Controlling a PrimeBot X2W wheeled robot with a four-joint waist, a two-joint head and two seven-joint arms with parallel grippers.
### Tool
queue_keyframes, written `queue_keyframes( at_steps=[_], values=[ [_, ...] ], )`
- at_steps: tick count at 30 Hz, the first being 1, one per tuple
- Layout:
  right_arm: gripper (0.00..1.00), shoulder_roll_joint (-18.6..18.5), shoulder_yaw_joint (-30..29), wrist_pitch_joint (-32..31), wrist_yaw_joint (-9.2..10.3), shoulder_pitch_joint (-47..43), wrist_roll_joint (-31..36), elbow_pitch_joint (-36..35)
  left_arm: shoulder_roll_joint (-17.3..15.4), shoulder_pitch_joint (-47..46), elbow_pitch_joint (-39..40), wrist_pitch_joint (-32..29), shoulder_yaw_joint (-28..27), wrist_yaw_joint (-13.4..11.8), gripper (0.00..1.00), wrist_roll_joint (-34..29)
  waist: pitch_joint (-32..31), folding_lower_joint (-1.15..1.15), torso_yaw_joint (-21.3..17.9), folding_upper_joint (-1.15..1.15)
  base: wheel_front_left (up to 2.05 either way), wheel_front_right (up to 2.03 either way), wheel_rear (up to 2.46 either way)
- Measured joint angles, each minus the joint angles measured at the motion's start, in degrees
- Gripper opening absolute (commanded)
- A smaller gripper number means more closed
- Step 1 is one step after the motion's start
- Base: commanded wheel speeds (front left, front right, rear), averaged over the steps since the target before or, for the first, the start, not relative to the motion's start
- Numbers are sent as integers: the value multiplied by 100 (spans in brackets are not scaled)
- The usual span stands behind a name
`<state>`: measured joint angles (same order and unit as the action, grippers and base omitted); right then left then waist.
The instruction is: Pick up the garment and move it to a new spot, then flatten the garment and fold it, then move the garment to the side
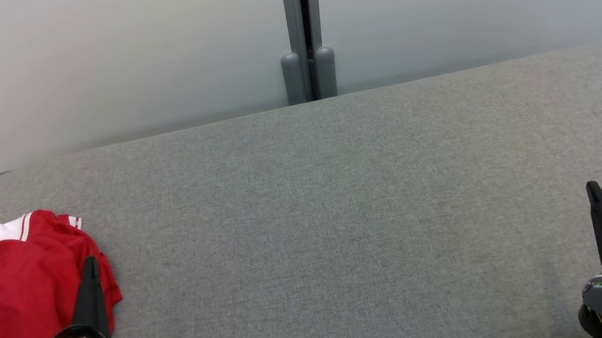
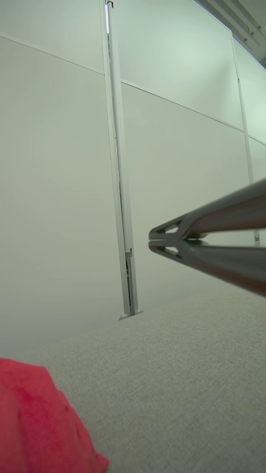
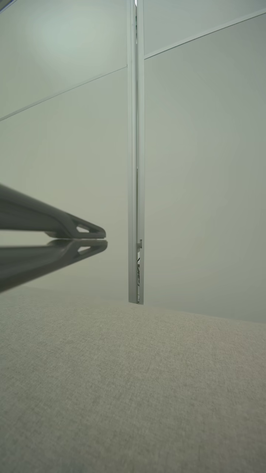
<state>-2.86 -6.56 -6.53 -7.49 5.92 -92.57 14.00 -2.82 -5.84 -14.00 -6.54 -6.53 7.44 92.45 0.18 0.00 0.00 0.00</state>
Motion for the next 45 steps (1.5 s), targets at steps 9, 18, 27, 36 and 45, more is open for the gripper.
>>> queue_keyframes(
  at_steps=[9, 18, 27, 36, 45],
  values=[
    [0, 0, 0, 0, 0, 0, 0, 0, 0, 0, 0, 0, 0, 0, 0, 0, 0, 0, 0, 0, 0, 0, 0],
    [100, 70, 67, 86, 2, -229, 52, 157, 81, 281, -179, 105, 67, -2, 100, -47, 3, 0, -1, 0, 0, 0, 0],
    [100, 69, 141, 335, 2, -239, 434, 13, 78, 305, -30, 360, 101, -2, 100, -338, 5, 0, 0, 0, 0, 0, 0],
    [100, 66, 83, 589, 2, -236, 1482, -209, 69, 313, 145, 609, 46, -2, 100, -787, 10, 0, 1, 0, 0, 0, 0],
    [100, 63, 91, 784, 1, -166, 2982, -787, 63, 312, 491, 799, -38, -2, 100, -1349, 35, 0, 7, 0, 0, 0, 0]
  ],
)
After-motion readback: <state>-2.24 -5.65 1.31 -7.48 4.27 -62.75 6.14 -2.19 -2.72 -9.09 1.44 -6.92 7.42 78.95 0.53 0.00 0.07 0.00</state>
